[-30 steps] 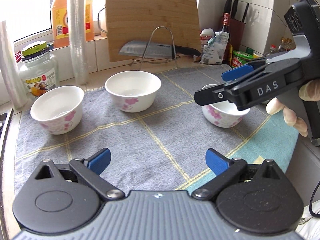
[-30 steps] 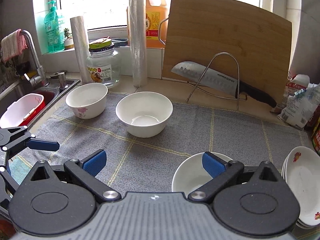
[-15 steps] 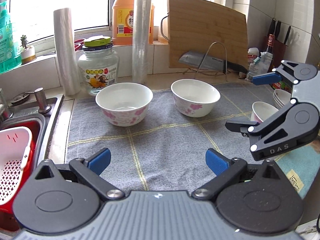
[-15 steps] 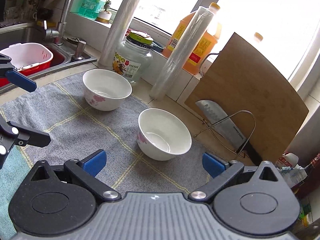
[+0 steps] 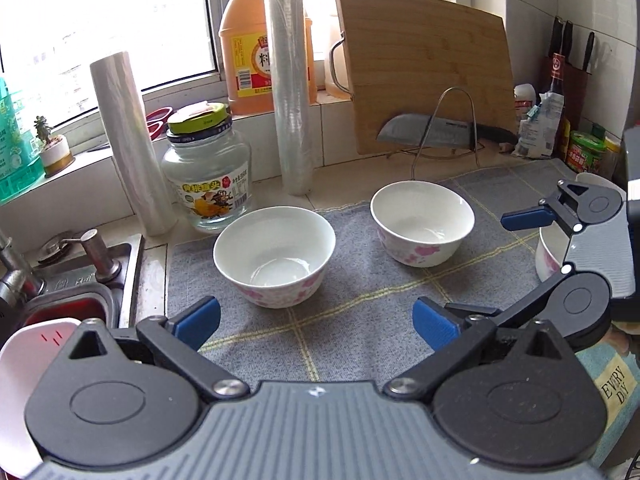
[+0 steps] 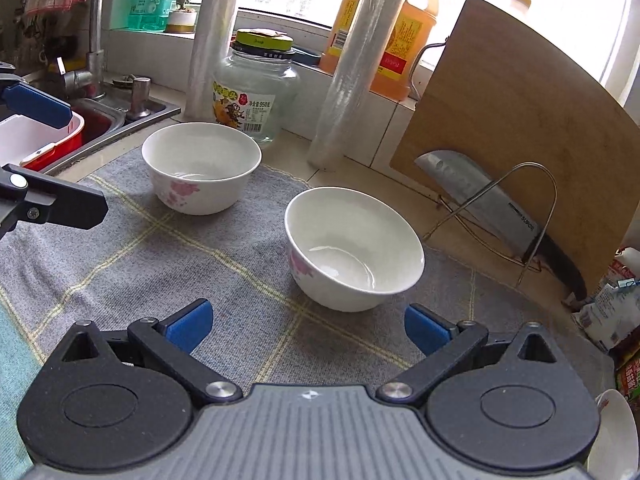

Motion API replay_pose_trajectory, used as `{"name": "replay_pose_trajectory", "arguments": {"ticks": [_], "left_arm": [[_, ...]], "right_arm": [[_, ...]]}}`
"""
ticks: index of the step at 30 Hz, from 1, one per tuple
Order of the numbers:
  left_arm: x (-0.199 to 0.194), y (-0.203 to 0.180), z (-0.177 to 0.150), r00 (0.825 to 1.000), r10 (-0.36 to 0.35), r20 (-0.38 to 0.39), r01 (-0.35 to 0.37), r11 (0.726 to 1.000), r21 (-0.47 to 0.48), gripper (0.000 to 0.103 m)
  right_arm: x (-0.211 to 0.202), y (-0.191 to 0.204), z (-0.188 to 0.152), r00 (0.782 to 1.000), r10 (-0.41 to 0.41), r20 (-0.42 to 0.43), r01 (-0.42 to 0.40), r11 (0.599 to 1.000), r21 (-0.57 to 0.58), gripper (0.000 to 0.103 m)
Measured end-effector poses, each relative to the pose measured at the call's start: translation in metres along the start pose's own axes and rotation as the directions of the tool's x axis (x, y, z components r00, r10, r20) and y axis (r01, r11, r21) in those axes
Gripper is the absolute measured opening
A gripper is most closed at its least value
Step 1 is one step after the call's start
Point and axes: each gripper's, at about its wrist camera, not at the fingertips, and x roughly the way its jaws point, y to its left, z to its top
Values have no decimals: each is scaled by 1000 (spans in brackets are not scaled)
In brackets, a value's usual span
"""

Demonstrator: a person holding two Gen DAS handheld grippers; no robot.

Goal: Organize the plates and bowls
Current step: 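Move the open left tool down to another white bowl on the towel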

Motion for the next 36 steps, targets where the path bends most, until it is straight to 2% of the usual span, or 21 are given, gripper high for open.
{"name": "replay_pose_trajectory", "arguments": {"ticks": [4,12,17,20,22,36], "left_arm": [[13,9,10,996,-84,6,84,995,60,102],[33,23,31,982,-184,38,175,969,173,102],[46,20,43,971,-233,43,218,950,223,102],[55,17,51,965,-260,39,244,939,243,102],[62,13,55,961,-275,31,259,932,255,102],[108,-10,87,915,-398,-58,397,869,296,102]], "right_arm": [[12,8,5,998,-53,-33,54,997,48,103],[37,9,10,993,-63,-98,80,980,184,103],[55,4,2,989,-23,-148,63,961,271,103],[61,-6,-2,987,46,-153,11,936,353,103],[62,-8,-1,986,54,-158,4,939,343,103],[55,-2,-18,999,0,-46,16,937,350,103]]}}
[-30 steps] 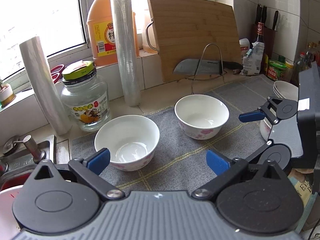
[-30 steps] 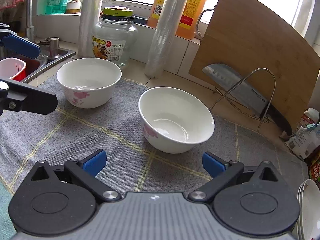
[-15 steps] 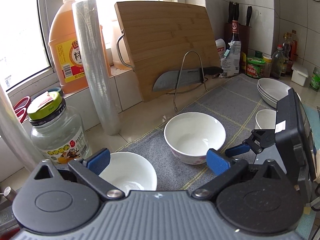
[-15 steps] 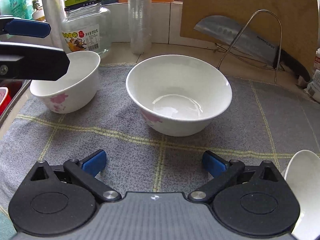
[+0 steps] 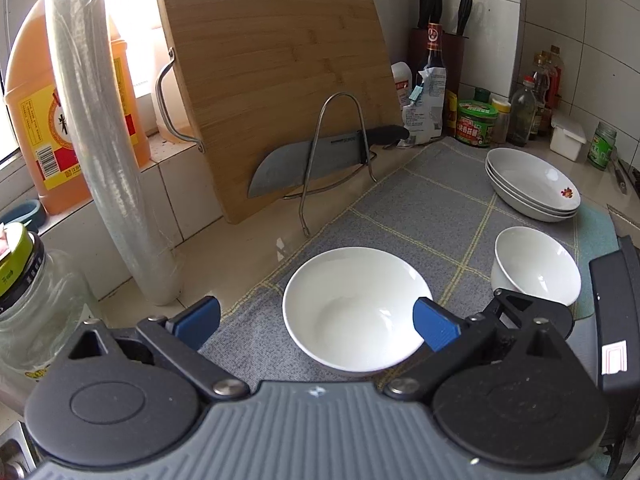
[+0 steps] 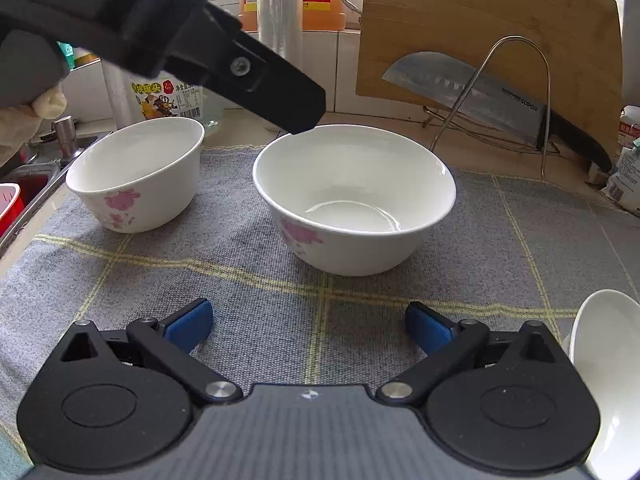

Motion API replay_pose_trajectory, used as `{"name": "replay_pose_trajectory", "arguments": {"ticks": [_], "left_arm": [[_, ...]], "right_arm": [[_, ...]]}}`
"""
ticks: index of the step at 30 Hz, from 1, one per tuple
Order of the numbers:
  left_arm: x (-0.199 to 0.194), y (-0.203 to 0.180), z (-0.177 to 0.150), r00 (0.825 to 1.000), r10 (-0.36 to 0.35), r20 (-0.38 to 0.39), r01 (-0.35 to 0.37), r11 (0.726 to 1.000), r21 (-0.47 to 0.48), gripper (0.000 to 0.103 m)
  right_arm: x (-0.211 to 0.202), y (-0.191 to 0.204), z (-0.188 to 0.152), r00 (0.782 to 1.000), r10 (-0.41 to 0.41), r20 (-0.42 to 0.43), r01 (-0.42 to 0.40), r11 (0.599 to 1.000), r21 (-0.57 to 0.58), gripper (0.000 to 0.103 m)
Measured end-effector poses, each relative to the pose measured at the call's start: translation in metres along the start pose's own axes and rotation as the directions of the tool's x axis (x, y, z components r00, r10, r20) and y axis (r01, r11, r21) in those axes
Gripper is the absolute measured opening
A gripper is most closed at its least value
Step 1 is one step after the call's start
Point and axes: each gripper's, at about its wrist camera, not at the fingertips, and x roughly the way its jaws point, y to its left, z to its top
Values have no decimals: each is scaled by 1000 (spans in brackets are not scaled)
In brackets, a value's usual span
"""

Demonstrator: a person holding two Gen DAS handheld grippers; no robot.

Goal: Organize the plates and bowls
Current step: 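Move the open left tool down to another white bowl on the towel, then close the left tool on the white bowl's rim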

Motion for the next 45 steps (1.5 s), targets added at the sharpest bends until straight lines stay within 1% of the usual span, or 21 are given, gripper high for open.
{"name": "replay_pose_trajectory", "arguments": {"ticks": [6,9,15,17,22,26,28,31,32,33,35,37,39,45], "left_arm": [[18,3,15,1000,-13,-20,14,999,43,102],[26,4,19,999,-17,-31,19,998,53,102],[45,10,24,995,-59,-82,60,998,10,102],[50,11,24,992,-82,-96,82,997,0,102],[60,12,27,988,-95,-121,94,995,-13,102],[69,10,29,981,-115,-156,114,993,-13,101],[74,11,29,977,-121,-177,118,993,-26,99],[83,13,30,964,-160,-213,149,987,-67,97],[85,13,31,960,-170,-223,156,985,-80,94],[87,14,31,957,-174,-231,158,984,-87,88],[91,14,31,952,-183,-246,163,982,-99,83],[94,15,30,948,-188,-258,164,980,-111,83],[94,17,30,946,-188,-265,163,980,-116,77],[94,17,32,941,-199,-274,172,978,-119,76]], "right_arm": [[0,-1,1,1000,-3,3,3,1000,4,103],[0,-5,4,1000,-5,1,5,1000,28,103],[2,-12,13,998,-57,34,55,998,41,103],[3,-14,16,998,-51,38,49,998,46,103],[4,-18,24,996,-65,63,62,997,56,103],[6,-22,26,995,-74,71,70,996,63,103],[9,-21,28,994,-78,74,74,996,59,103],[10,-21,29,994,-79,81,75,996,53,103],[11,-20,28,993,-82,82,78,996,52,103],[11,-20,28,993,-81,84,77,996,51,103],[10,-22,29,992,-86,90,81,995,55,103],[10,-22,30,992,-83,94,78,996,53,103],[8,-20,29,992,-82,98,78,996,46,103],[1,-13,26,990,-83,117,80,996,25,99]]}}
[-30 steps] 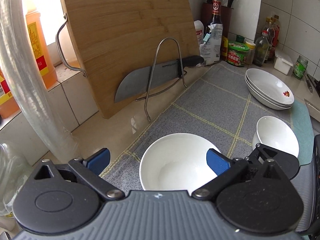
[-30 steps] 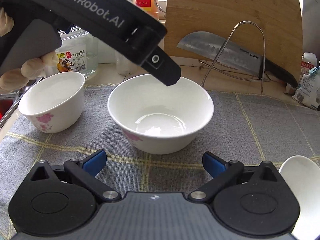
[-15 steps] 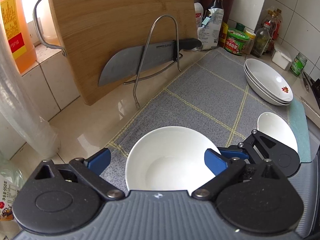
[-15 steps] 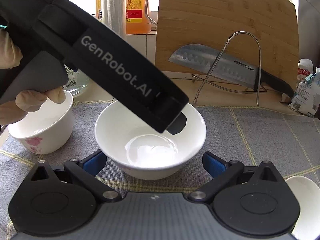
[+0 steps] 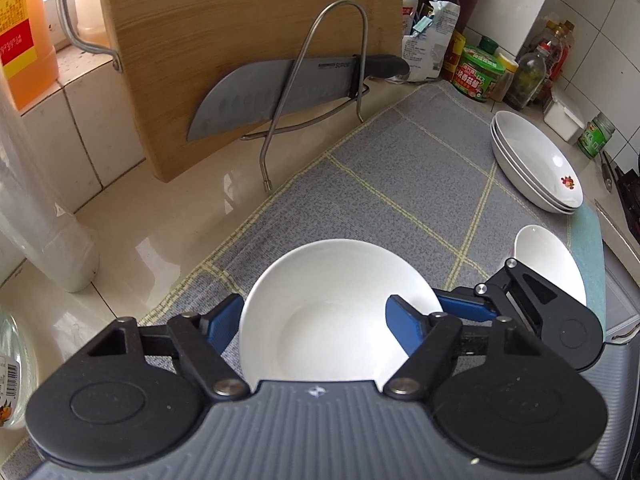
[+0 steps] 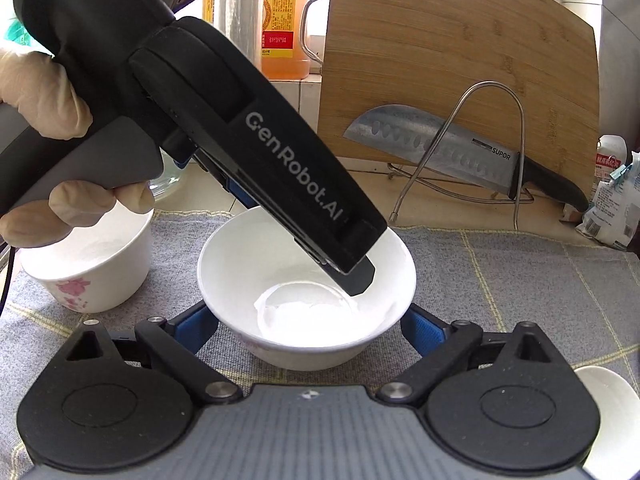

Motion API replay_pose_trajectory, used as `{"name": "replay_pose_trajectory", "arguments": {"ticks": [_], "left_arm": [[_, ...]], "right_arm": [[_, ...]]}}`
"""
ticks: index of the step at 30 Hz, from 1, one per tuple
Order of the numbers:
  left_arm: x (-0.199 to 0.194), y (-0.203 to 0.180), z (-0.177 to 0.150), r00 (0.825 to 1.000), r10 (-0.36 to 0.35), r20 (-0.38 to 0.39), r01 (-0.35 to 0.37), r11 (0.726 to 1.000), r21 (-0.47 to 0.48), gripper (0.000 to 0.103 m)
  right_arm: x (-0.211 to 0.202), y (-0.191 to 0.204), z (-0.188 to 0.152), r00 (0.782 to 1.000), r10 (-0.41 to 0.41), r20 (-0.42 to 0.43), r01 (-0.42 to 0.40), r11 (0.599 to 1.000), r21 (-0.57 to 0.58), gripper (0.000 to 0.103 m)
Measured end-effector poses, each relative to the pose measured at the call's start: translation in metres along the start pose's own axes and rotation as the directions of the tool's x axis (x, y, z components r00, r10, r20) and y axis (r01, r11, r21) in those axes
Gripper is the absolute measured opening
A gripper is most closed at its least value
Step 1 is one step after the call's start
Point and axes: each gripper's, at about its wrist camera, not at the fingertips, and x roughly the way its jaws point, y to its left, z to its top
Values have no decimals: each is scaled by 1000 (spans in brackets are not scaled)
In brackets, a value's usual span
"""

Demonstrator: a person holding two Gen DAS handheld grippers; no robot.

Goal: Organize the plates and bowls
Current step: 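Close the left tool on the white bowl's rim, then lift the bowl with the left tool and carry it over the placed bowl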

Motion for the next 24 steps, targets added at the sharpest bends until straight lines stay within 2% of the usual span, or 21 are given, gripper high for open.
{"name": "replay_pose_trajectory", "arguments": {"ticks": [4,24], "left_arm": [[1,-1,2,1000,-6,-17,6,1000,17,72],[9,-7,13,991,4,-130,15,990,140,72]], "right_arm": [[-3,2,0,1000,1,4,-1,1000,-3,97],[-2,0,2,1000,-2,-5,2,1000,1,96]]}}
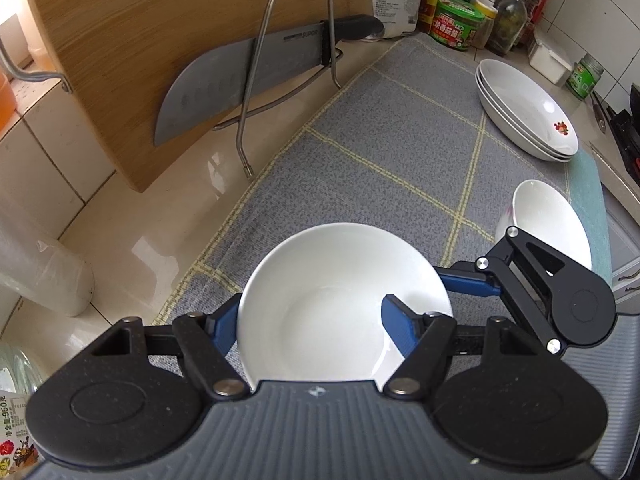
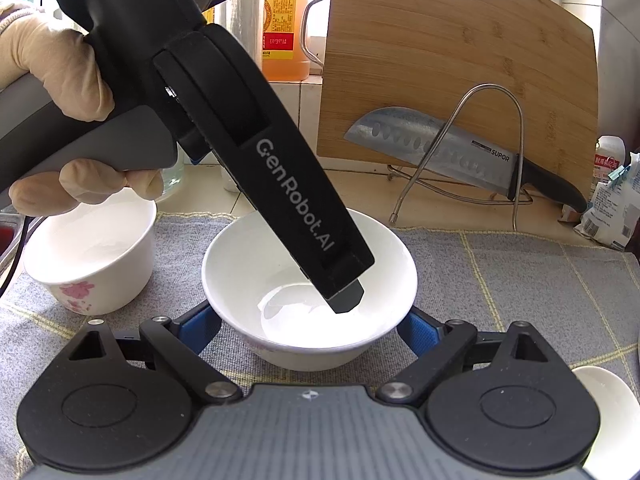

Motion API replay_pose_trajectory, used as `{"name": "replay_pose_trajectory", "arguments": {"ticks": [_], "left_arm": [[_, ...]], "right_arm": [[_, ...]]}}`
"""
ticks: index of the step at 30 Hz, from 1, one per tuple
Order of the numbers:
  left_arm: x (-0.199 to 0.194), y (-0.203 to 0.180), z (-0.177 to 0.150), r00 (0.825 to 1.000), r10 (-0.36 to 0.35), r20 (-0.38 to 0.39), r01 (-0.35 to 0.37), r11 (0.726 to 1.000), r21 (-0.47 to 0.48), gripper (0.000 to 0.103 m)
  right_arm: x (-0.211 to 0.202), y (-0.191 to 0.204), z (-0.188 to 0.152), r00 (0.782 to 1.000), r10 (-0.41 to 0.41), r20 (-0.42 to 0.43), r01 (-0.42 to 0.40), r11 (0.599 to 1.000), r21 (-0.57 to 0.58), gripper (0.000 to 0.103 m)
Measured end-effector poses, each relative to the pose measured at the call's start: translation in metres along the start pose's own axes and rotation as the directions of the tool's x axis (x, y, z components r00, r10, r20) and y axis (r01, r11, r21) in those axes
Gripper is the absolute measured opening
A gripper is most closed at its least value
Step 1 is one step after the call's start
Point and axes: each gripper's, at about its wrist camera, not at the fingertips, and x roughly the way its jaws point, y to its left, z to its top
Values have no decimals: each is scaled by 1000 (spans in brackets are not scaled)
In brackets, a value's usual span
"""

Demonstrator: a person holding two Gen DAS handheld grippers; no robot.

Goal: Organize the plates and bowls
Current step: 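Lift the bowl with the left tool and carry it over the placed bowl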

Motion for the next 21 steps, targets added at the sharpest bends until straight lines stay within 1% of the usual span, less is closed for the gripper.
{"name": "replay_pose_trajectory", "arguments": {"ticks": [12,21], "left_arm": [[-2,-2,-1,1000,-18,-3,18,1000,-16,71],[-23,-12,-7,1000,-15,20,16,999,-28,70]], "right_arm": [[-2,-1,2,1000,12,-18,-12,1000,12,96],[-22,3,8,1000,15,-28,-15,1000,-22,96]]}}
